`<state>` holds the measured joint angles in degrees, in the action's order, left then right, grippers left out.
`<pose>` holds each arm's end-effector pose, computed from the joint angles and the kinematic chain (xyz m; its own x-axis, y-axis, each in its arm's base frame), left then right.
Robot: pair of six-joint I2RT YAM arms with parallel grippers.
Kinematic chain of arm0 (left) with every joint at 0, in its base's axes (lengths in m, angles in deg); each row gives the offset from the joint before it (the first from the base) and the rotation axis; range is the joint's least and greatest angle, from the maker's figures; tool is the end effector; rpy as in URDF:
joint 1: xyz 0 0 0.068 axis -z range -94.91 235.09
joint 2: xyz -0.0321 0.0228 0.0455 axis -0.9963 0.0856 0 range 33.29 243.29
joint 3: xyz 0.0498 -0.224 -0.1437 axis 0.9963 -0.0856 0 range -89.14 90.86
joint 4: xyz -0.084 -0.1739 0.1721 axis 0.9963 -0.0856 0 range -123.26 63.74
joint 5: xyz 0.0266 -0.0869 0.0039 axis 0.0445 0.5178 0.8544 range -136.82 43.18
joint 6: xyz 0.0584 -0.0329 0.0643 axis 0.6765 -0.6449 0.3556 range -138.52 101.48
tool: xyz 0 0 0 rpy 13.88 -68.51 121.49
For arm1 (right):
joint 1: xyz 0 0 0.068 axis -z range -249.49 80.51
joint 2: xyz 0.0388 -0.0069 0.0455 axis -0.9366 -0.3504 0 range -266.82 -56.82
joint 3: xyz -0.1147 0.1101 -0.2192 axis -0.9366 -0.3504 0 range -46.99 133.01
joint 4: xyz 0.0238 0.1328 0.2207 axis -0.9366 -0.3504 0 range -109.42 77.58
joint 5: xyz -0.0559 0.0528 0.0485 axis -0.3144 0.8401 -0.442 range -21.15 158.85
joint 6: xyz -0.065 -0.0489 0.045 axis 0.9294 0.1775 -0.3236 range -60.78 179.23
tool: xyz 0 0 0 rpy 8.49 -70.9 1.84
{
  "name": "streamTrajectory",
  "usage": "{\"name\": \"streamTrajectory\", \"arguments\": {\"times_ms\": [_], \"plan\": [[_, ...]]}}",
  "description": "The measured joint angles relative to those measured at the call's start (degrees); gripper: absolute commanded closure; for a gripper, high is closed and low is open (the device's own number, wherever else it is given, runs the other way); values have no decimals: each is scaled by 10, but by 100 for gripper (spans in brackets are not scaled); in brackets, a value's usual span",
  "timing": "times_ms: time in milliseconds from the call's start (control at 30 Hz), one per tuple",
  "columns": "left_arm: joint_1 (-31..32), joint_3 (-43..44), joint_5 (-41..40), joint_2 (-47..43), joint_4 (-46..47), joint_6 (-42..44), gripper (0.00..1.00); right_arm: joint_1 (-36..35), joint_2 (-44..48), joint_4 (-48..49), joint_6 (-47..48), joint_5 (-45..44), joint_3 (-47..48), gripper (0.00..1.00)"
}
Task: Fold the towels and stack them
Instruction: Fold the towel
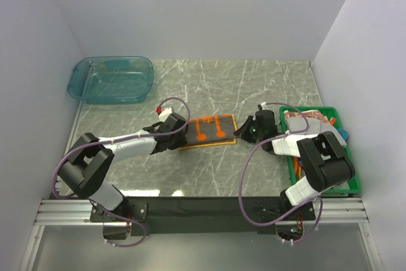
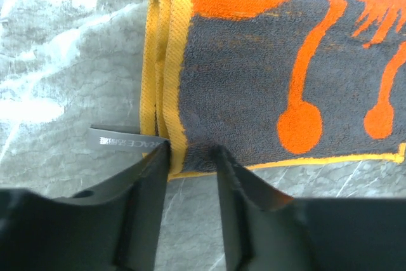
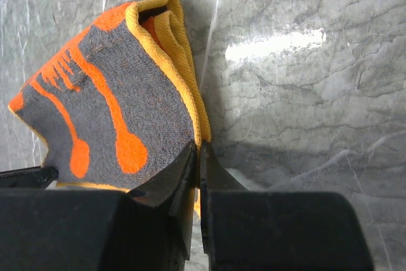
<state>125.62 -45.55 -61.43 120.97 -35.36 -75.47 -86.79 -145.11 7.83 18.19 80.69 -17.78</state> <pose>0.2552 -0.1906 0.1258 -0.7627 -0.4150 -0.4960 -0.2298 0.8908 -0.3920 0.2904 0.1085 0.1007 -0.7428 0.4417 -0.5032 0.0585 0.7914 0.6085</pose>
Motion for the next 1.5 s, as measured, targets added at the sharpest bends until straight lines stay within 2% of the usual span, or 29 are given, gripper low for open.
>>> {"name": "streamTrajectory", "arguments": {"times_ms": [100,267,333,867,1100,1300,1367,1433,1500], "plan": [[1,0,0,1,-4,-2,81,0,0,0,0,1,0,91],[3,2,-4,1,-17,-3,97,0,3,-3,3,1,0,91],[3,7,-8,1,-29,-3,99,0,9,-10,7,2,0,91],[4,88,-70,-13,-110,33,99,-1,99,-99,25,3,34,95],[2,76,-73,-25,-115,35,99,-11,102,-110,4,14,28,94],[-3,29,-63,-16,-93,32,98,-27,64,-78,-20,26,-1,92],[-4,20,-55,-7,-81,30,94,-28,48,-71,-26,26,-12,90],[-4,10,-46,-3,-70,28,89,-28,42,-64,-31,26,-19,78],[-5,4,-47,-4,-64,24,77,-28,44,-59,-30,22,-19,65]]}}
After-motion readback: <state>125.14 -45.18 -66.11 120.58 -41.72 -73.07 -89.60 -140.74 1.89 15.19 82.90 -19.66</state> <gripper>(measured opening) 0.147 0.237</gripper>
